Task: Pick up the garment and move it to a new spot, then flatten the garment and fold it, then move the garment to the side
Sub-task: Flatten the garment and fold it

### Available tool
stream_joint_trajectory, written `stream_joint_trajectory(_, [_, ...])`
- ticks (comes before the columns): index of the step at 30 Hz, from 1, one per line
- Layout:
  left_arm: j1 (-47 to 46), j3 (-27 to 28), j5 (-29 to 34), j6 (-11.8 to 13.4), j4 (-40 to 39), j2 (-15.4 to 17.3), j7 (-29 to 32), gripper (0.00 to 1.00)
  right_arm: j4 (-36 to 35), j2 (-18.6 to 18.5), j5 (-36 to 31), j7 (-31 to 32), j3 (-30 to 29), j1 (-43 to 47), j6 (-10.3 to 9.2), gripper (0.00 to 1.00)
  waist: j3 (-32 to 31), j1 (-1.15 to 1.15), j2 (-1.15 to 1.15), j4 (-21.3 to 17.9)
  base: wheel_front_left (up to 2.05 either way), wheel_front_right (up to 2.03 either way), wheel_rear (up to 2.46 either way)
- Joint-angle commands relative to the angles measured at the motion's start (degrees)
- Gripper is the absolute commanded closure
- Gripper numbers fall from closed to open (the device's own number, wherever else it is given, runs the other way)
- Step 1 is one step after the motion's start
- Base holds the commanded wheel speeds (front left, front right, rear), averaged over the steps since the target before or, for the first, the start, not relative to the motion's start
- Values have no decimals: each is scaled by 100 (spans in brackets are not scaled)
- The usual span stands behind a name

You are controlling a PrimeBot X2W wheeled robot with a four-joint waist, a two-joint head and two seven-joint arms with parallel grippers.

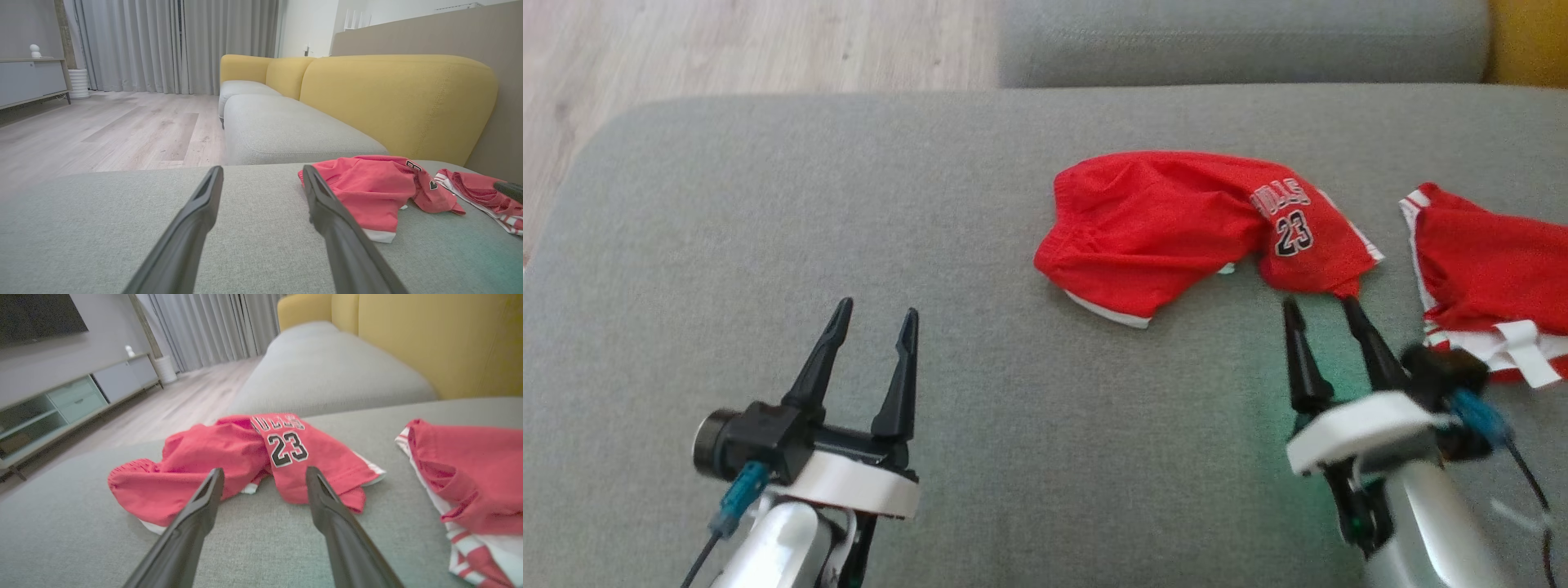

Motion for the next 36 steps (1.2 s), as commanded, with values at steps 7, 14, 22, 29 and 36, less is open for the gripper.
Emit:
stream_joint_trajectory(7, [-467,306,188,-187,-106,-145,-62,0,1193,-15,65,648,-62,-1333,39,0,456,0,0,360,0,0,0])
stream_joint_trajectory(14, [-660,441,319,-358,-15,-337,-62,0,2420,-15,-285,709,-403,-2271,39,0,806,0,0,667,0,0,0])
stream_joint_trajectory(22, [-734,586,423,-473,76,-477,-62,0,3158,-15,-542,587,-378,-2671,39,0,901,0,0,787,0,0,0])
stream_joint_trajectory(29, [-717,735,526,-561,158,-574,-62,0,3654,-15,-688,391,-210,-2873,39,100,869,0,0,745,0,0,0])
stream_joint_trajectory(36, [-639,883,601,-631,228,-643,-62,0,3901,-15,-618,69,61,-2902,39,100,638,0,0,531,0,0,0])
